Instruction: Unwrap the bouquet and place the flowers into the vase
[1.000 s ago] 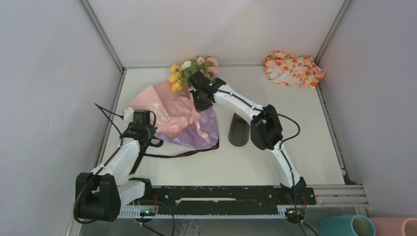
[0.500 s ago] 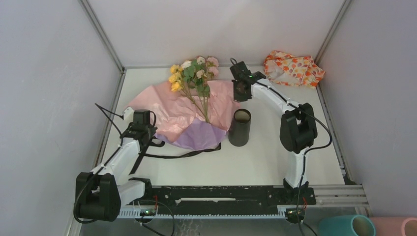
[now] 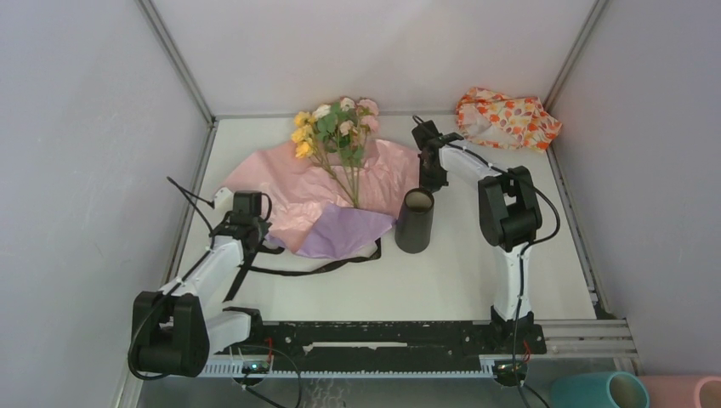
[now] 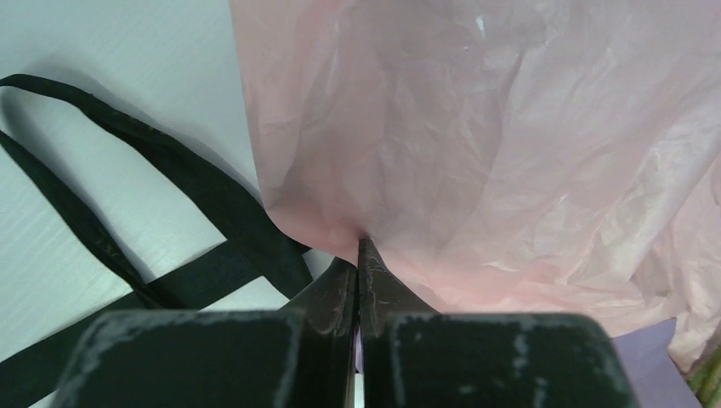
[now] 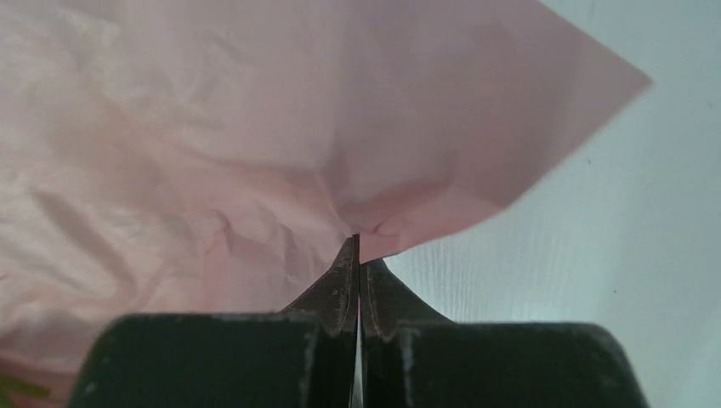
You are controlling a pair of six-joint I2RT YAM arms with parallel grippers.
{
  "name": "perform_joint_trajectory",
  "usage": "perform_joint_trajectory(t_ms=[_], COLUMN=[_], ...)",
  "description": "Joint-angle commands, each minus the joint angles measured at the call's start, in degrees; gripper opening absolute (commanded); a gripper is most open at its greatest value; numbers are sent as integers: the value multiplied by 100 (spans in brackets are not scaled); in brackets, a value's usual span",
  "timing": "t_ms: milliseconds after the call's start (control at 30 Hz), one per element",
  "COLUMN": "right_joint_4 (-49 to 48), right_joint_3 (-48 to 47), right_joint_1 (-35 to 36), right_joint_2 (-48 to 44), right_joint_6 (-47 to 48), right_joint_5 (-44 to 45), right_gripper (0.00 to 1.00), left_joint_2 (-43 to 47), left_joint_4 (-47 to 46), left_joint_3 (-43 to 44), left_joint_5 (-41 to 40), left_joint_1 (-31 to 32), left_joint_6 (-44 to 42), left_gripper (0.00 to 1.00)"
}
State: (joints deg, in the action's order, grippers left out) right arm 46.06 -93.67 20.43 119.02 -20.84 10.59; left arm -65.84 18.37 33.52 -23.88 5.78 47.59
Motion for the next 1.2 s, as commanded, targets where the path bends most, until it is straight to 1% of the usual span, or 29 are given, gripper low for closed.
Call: perform_joint_trajectory(t_ms=[0,133,233,400,567,600,700,867,933,1033,1100,1167], right_joint_4=[109,70,52,109,159,93,-285,-531,-520,-631,-666,-725], right_joint_3=[-119,39,112,100,66,103,305,204,135,248,337,445], right_joint_1=[-194,-231,-230,-233,-262,-256,-206,4,64,99,99,119], right_joint_2=[262,305,295,281,154,45,-464,-1219,-1443,-1838,-2103,-2460], right_joint_6=[-169,-153,-165,-190,-330,-361,-343,-255,-270,-369,-445,-480], right_joint_5=[259,257,296,395,491,474,253,290,272,156,72,113], right_gripper=[0,0,0,0,0,2,9,28,33,44,46,46], left_joint_2=[-25,11,131,274,220,233,441,1330,1738,2125,2127,1933], left_joint_4=[222,415,609,875,1045,1076,1110,1010,658,-164,-654,-1206], left_joint_3=[93,49,-10,-14,128,181,336,482,414,236,107,-68], left_joint_5=[-555,-828,-1072,-1269,-1117,-1006,-678,-457,-55,1001,1852,2828], left_joint_1=[3,-66,-152,-226,-235,-235,-228,-118,-95,-90,-87,-75], left_joint_6=[86,284,456,588,680,674,567,208,-83,-432,-600,-725], left_gripper=[3,3,5,13,31,33,33,35,36,41,44,47])
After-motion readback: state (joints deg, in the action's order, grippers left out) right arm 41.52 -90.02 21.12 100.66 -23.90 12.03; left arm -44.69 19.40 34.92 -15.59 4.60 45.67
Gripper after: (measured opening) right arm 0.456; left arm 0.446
